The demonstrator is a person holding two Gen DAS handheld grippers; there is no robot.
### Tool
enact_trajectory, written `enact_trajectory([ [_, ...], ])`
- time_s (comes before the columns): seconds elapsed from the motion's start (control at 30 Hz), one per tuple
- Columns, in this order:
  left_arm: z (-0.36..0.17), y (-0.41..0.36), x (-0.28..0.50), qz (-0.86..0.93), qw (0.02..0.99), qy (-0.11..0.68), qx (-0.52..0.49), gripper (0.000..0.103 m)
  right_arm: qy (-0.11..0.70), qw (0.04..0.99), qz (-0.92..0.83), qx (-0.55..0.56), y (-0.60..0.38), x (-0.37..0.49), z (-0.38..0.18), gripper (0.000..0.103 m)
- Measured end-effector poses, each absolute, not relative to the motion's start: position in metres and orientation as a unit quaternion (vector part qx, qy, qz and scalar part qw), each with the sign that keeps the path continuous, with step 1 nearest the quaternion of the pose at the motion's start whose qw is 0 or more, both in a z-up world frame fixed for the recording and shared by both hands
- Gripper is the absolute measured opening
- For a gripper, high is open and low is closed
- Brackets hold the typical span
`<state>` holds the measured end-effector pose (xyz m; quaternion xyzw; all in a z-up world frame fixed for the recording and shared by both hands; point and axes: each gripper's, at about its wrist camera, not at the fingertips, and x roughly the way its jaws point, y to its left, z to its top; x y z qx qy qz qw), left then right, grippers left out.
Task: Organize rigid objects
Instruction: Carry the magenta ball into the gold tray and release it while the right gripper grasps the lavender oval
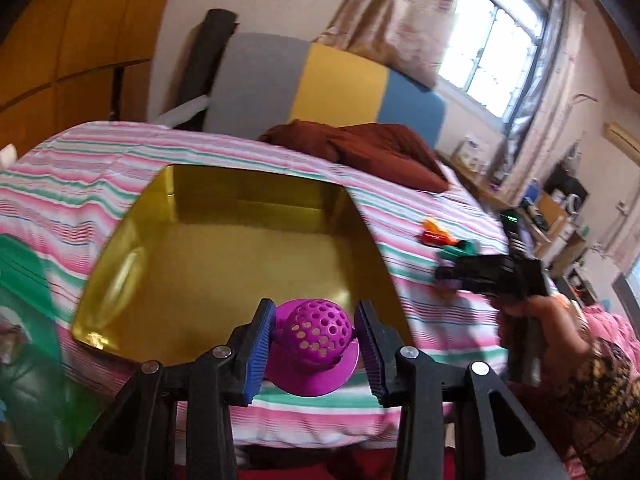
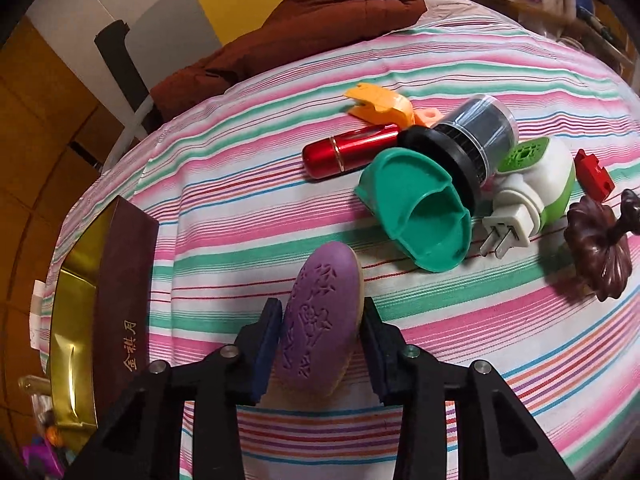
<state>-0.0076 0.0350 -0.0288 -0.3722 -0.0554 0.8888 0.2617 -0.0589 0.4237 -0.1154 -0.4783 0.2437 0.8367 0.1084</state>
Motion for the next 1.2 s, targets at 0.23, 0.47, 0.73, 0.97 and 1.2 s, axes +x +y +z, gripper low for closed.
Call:
enact_trajectory([
  [0.23, -0.052, 0.009, -0.050, 0.893, 0.180, -0.035, -0.411, 0.041, 0.250, 0.106, 0.837, -0.476, 0.425, -0.059, -0.117, 0.040],
  [0.47, -0.078, -0.014, -0.073, 0.892, 0.099, -0.015, -0.442, 0.041, 0.252, 0.103, 0.837, -0.474, 0.427, -0.058, -0.117, 0.040],
  [0.73, -0.078, -0.040, -0.061, 0.895, 0.080, -0.086, -0.431, 0.043, 0.244, 0.104, 0.839, -0.475, 0.425, -0.058, -0.117, 0.039],
  [0.97, -0.067, -0.030, -0.014, 0.919, 0.100, -0.118, -0.362, 0.051, 0.228, 0.106, 0.843, -0.475, 0.421, -0.060, -0.118, 0.039],
  [1.2, -0.064, 0.005, 0.008, 0.926, 0.130, -0.044, -0.350, 0.051, 0.245, 0.088, 0.849, -0.460, 0.420, -0.056, -0.111, 0.032],
])
